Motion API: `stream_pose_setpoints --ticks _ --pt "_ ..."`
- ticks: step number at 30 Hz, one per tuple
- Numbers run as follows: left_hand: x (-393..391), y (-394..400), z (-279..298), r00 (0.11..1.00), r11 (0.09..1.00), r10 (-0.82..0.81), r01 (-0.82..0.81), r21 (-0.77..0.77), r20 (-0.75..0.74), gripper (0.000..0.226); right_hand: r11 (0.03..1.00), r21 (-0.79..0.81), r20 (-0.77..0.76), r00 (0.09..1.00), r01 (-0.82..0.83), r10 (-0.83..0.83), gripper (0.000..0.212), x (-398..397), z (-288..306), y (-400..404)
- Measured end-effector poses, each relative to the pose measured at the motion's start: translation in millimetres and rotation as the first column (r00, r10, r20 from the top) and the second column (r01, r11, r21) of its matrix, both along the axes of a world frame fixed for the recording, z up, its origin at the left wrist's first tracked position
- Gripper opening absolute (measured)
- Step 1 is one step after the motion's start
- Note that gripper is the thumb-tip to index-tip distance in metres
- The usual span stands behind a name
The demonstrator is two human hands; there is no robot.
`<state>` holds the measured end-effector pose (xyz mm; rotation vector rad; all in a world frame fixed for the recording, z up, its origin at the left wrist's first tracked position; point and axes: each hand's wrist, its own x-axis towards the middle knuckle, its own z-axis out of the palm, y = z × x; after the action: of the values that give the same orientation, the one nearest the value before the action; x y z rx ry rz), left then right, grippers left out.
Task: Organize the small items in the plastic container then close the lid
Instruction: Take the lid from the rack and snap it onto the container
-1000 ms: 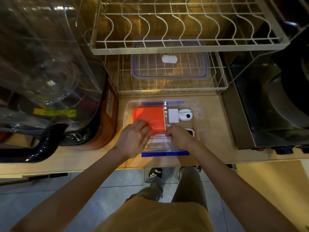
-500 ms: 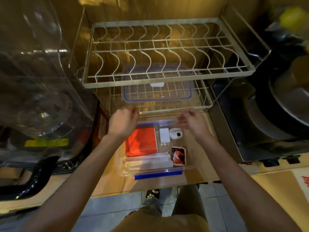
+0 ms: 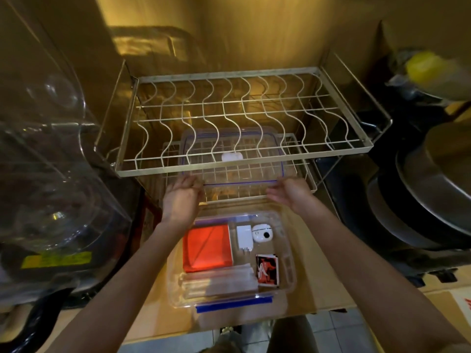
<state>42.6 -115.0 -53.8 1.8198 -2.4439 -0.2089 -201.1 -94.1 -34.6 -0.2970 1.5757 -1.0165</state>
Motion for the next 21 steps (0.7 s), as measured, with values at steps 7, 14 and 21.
stream_pose_setpoints --ticks 7,14,21 --pt "3.0 3.8 1.3 1.000 1.000 0.002 -0.001 -0.020 0.006 0.040 1.000 0.004 0.080 0.997 -0.002 0.002 0.035 -3.5 2.0 7.7" --pt "10.3 23.6 17.8 0.992 0.987 -0.110 0.101 -0.124 -0.062 0.032 0.995 -0.097 0.259 0.965 -0.025 0.050 0.051 -13.0 -0.6 35.9" --pt "16.4 76.1 28.1 0.970 0.969 -0.197 0.171 -0.177 -0.142 0.025 0.998 -0.060 0.175 0.984 -0.027 0.037 0.055 -20.8 -3.7 76.6"
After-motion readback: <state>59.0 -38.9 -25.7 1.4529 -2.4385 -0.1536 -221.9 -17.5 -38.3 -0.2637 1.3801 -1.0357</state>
